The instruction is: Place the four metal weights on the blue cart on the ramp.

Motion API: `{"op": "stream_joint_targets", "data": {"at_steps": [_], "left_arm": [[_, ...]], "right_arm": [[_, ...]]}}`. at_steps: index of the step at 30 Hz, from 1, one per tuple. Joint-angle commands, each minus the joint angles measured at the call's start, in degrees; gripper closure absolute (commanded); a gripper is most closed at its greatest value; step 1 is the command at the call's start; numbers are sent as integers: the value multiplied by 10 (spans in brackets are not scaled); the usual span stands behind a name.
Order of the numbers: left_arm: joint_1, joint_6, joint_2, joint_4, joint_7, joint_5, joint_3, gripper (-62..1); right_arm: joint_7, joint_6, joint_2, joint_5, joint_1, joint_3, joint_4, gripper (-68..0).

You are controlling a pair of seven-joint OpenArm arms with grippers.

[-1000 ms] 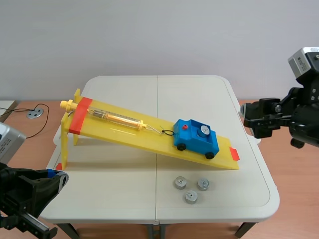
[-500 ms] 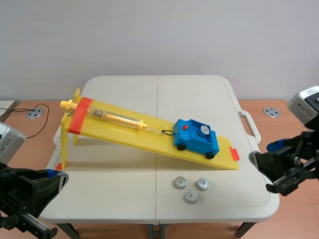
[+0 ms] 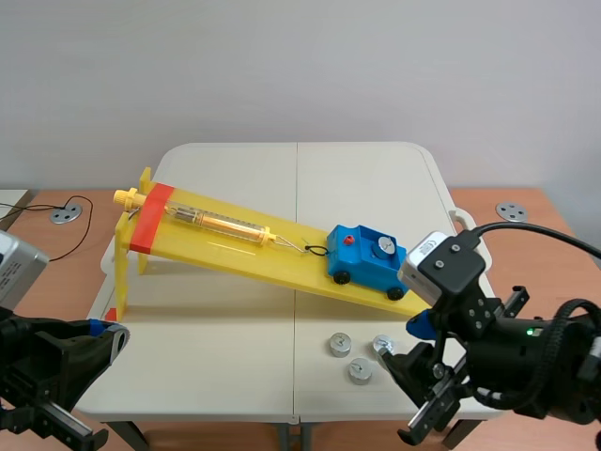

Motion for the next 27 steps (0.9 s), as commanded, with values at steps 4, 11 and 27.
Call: {"op": "stream_joint_targets", "data": {"at_steps": [4,11,27], "left_arm": [[-2,-12,3,33,-59,-30,-8,-27],[-2,-12,3,33,-59,-30,-8,-27],[-2,-12,3,33,-60,-30,-8,-27]], "right_arm": [[90,-26,-18,11,71,-2,-33,-294],[108,-49,-54,-12,101,-34,-95,-294],[143,-94,-76,-38,112,-60,-167,-256]]}}
